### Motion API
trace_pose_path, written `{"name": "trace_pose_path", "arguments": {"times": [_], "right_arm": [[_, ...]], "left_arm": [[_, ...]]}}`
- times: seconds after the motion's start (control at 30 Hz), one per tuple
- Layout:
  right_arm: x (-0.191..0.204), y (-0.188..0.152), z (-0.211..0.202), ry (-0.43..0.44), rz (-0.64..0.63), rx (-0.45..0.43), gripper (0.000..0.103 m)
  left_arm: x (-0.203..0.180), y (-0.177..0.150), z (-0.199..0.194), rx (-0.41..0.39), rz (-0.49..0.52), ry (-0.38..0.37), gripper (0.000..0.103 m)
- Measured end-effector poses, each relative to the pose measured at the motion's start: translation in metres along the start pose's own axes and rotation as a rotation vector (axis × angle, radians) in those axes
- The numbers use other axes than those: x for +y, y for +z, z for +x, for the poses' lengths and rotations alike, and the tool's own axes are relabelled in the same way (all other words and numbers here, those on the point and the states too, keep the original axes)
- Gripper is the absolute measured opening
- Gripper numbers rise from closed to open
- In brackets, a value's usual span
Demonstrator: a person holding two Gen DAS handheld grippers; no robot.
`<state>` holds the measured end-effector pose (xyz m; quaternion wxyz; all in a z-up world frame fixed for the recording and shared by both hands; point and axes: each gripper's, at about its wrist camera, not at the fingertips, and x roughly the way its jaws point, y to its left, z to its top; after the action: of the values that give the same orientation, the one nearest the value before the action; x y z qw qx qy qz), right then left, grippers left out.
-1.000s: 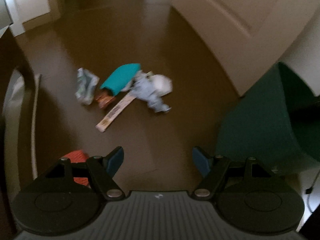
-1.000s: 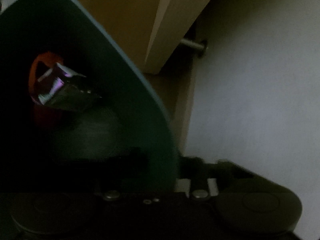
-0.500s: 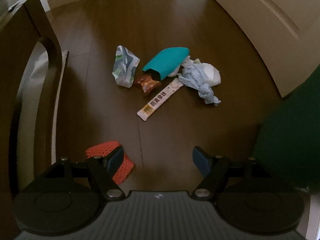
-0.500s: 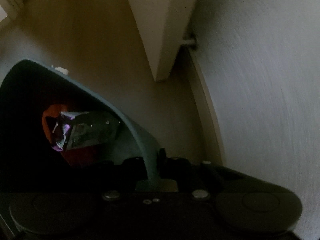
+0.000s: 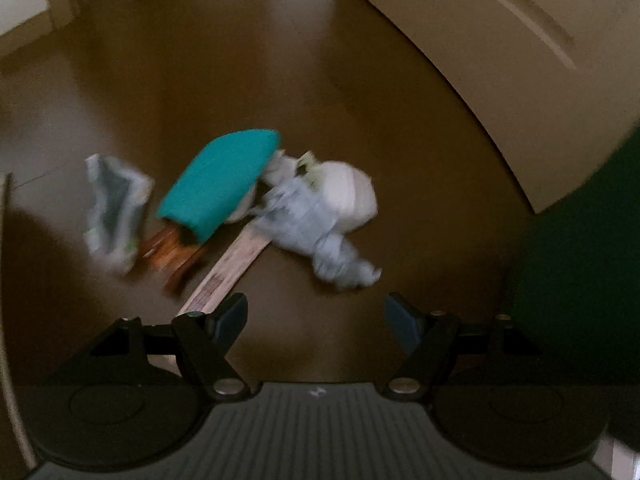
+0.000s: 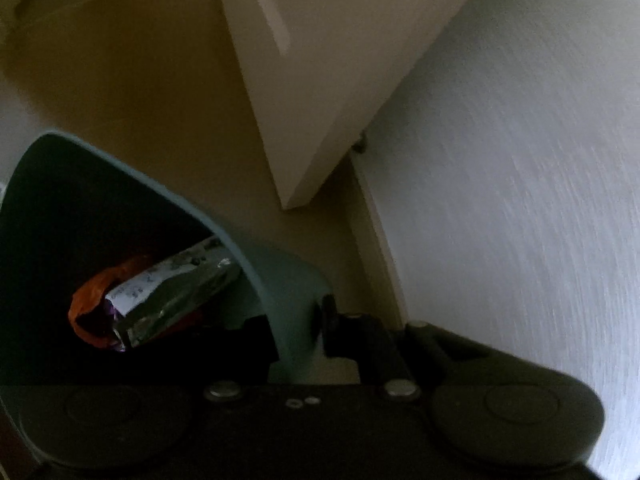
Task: Collect trash
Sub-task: 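Grasp the crumpled light-blue paper with the left tool and lift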
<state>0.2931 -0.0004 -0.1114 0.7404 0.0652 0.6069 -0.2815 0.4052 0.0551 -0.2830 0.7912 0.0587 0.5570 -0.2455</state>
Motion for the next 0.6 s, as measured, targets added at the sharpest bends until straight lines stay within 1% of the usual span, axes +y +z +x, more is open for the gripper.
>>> {"name": "trace_pose_path", "arguments": {"times": [0.1, 0.17, 0.27, 0.3, 0.33, 0.37, 0.4, 0.5, 0.6], "right_arm": [[-0.003, -0.002, -0.001, -0.012, 0.03, 0.022, 0.006], [-0.004, -0.012, -0.006, -0.018, 0.043, 0.034, 0.006], [-0.005, -0.015, -0.007, -0.021, 0.053, 0.046, 0.006], [-0.001, -0.019, -0.025, -0.023, 0.055, 0.05, 0.006], [0.0, -0.022, -0.03, -0.025, 0.056, 0.053, 0.006], [0.001, -0.023, -0.027, -0.026, 0.058, 0.056, 0.006], [0.0, -0.024, -0.028, -0.027, 0.059, 0.06, 0.006], [0.001, -0.027, -0.031, -0.031, 0.051, 0.066, 0.006], [0.004, -0.028, -0.036, -0.031, 0.039, 0.065, 0.006]], "left_arm": [[-0.011, 0.02, 0.034, 0.022, -0.008, 0.0, 0.075], [-0.015, 0.025, 0.059, 0.06, -0.019, 0.021, 0.075], [-0.014, 0.025, 0.085, 0.103, -0.039, 0.065, 0.074], [-0.013, 0.025, 0.091, 0.108, -0.049, 0.074, 0.074], [-0.011, 0.025, 0.095, 0.111, -0.066, 0.077, 0.073], [-0.009, 0.025, 0.098, 0.114, -0.083, 0.073, 0.065], [-0.006, 0.026, 0.101, 0.123, -0.101, 0.062, 0.053], [-0.002, 0.028, 0.105, 0.133, -0.14, 0.032, 0.034], [-0.003, 0.028, 0.099, 0.109, -0.138, 0.045, 0.029]]}}
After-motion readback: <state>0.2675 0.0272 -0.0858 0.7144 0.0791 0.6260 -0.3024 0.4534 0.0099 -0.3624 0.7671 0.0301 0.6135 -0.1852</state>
